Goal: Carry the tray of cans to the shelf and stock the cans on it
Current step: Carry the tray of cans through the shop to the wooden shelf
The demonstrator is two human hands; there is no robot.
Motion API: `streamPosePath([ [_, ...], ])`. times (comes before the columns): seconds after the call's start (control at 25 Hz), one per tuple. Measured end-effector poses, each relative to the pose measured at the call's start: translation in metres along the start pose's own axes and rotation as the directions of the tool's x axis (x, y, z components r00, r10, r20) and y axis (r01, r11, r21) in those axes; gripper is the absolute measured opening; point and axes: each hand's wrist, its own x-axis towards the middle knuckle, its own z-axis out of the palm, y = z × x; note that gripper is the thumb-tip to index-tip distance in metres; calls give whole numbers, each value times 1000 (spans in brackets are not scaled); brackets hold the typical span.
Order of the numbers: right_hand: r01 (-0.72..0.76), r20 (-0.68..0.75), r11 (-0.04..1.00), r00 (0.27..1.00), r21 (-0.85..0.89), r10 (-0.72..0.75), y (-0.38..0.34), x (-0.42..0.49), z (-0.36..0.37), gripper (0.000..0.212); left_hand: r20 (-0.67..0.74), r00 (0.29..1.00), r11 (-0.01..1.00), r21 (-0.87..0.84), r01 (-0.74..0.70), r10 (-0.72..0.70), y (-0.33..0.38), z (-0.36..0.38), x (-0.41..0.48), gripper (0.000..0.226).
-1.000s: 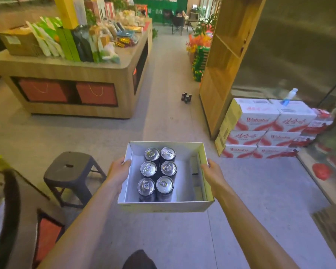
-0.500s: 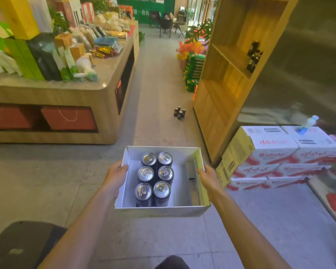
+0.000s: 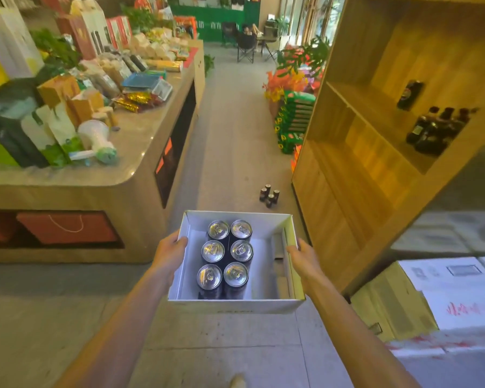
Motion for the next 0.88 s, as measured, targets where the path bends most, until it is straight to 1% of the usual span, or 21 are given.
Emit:
streamPosePath([
  [0.12, 13, 8, 999, 1000, -44, -13, -50, 85, 8, 38, -38, 999, 1000, -5, 24, -24, 41, 20, 83, 24],
  [0.2, 20, -10, 998, 1000, -65, -21, -79, 144, 17, 37, -29, 999, 999, -4, 32, -32, 64, 32, 142, 21],
  [0.32, 17, -24, 997, 1000, -72, -18, -110, 232, 38, 36, -18, 999, 999, -5, 39, -39, 94, 49, 230, 26],
  [0.44, -7, -44, 999, 999, -48, 5, -137, 320, 65, 37, 25, 999, 999, -1, 38, -38, 123, 64, 329, 28],
  [0.6, -49, -108, 999, 993, -4, 48, -184, 419, 90, 34, 86, 996, 997, 79, 25, -32, 181, 85, 456, 23],
  [0.68, -87, -149, 995, 984, 46, 93, -208, 459, 95, 35, 121, 992, 987, 161, 13, -33, 214, 101, 515, 23],
  [0.76, -96, -187, 991, 976, 89, 112, -226, 497, 94, 37, 169, 985, 978, 208, -12, -24, 245, 125, 568, 25],
  [0.88, -112, -272, 979, 949, 171, 156, -244, 562, 83, 40, 235, 972, 969, 243, -44, -14, 287, 179, 645, 22],
])
